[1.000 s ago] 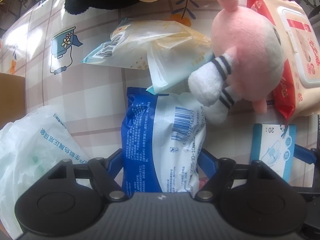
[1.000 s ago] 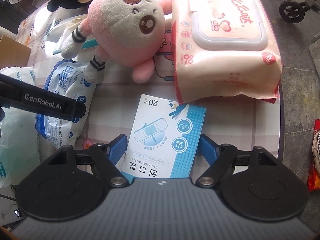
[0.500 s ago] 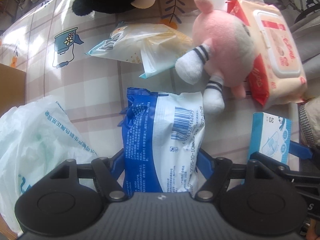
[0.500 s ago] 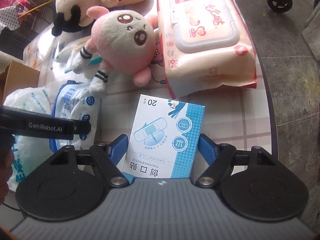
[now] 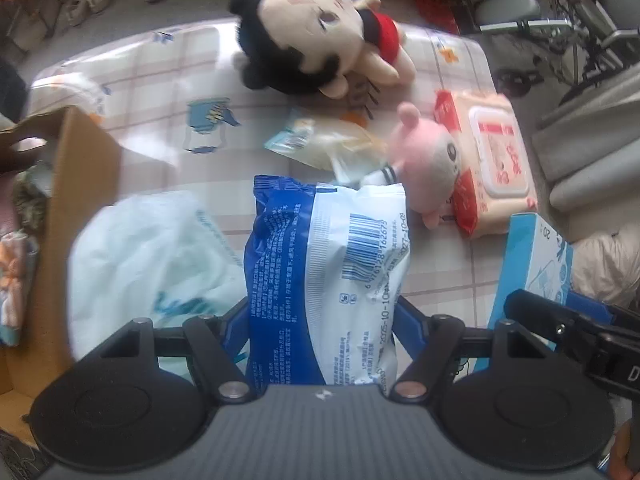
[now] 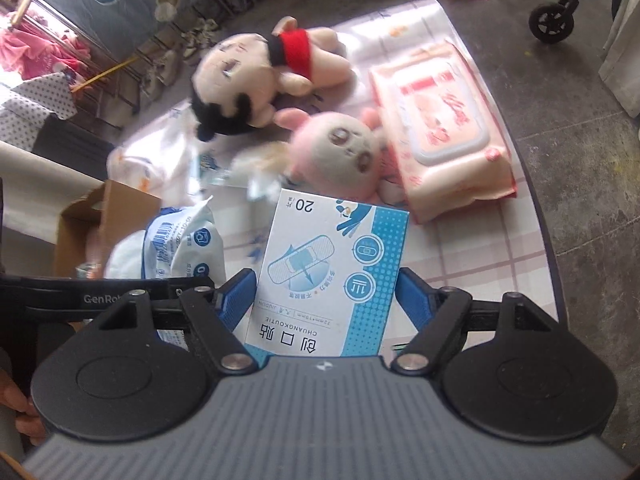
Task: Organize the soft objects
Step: 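Lift and carry the blue packet and bandage box over the cardboard box, then open the left tool to drop the packet while the right tool releases the bandage box into the box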
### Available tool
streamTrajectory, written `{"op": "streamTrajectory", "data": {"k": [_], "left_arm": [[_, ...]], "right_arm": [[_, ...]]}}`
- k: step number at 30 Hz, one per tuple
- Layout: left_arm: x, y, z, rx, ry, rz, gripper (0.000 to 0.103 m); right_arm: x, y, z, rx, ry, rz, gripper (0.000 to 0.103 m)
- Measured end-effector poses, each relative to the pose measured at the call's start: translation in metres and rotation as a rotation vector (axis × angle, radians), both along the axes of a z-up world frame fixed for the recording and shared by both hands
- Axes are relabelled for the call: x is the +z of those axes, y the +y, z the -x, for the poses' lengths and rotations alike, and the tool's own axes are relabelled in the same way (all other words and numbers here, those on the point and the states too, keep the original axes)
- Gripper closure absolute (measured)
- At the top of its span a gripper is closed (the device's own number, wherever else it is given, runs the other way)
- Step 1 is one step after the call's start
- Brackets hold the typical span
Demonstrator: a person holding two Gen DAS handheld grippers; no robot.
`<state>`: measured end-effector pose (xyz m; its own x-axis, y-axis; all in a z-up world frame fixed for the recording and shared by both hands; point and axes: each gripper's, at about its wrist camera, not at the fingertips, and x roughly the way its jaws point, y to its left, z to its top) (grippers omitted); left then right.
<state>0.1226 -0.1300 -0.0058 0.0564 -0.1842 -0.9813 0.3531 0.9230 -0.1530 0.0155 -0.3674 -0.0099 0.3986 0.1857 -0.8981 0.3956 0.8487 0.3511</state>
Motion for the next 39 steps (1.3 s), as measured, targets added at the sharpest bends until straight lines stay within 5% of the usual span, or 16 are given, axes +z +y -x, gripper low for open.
{"op": "streamTrajectory", "data": {"k": [9,16,25,39], "left_arm": [[0.07,0.117,-0.014,0.23,-0.109,0.04,0.03],[0.082,0.233,-0.029,0.407,-0.196,-0.008,0.03],[0.015,0.318,-0.049,0.413,-0.134,-0.108,0.03],[-0.107,0.329,-0.081,0.227,-0.001,-0.038,0.03]], "right_arm": [[0.072,0.074,-0.047,0.124,-0.123,-0.068,0.027],[0.091,0.171,-0.108,0.283,-0.194,-0.139,0.027],[0.05,0.289,-0.161,0.372,-0.138,-0.259,0.027],[-0.006,0.35,-0.198,0.422,-0.053,-0.187,0.027]]}}
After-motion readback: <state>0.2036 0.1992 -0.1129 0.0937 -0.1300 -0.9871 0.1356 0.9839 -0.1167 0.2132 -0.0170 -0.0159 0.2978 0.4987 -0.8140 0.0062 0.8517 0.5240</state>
